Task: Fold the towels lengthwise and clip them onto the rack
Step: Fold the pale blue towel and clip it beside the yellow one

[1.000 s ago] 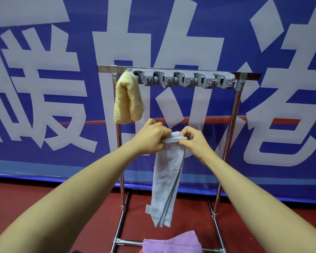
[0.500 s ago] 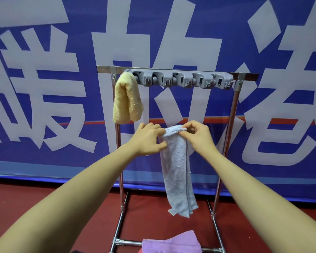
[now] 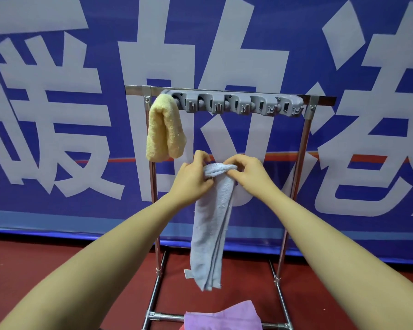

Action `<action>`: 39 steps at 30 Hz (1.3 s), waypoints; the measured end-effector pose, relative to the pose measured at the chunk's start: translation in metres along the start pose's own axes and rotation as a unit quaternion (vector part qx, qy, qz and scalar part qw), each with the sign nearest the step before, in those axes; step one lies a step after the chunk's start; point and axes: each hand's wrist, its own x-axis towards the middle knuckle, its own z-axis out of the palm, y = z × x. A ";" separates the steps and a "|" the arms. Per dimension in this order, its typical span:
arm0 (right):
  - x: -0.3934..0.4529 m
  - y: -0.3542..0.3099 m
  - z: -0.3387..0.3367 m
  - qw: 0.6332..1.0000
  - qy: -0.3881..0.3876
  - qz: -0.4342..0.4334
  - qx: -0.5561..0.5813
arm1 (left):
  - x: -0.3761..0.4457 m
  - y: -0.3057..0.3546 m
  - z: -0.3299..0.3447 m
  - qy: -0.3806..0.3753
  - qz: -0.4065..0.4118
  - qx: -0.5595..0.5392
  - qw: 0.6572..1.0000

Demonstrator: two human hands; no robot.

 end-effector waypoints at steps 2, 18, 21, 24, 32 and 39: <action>0.002 -0.009 0.003 0.999 0.022 -0.014 0.042 | -0.003 -0.003 0.001 0.013 -0.056 -0.096 0.994; 0.017 -0.021 -0.021 0.976 0.200 -0.083 -0.020 | 0.009 0.001 0.016 0.085 -0.092 -0.038 0.991; 0.011 -0.012 -0.020 0.977 0.205 0.001 -0.063 | 0.015 0.000 0.008 0.109 0.006 0.118 0.987; 0.007 -0.007 -0.013 0.959 0.209 0.015 -0.190 | 0.028 -0.001 0.001 0.141 0.065 0.188 0.970; -0.005 -0.001 0.028 0.950 0.179 -0.107 -0.232 | 0.060 0.002 -0.036 0.143 0.170 0.313 0.923; 0.029 -0.022 0.037 0.880 0.251 -0.159 -0.370 | 0.075 0.007 -0.045 0.110 0.209 0.368 0.899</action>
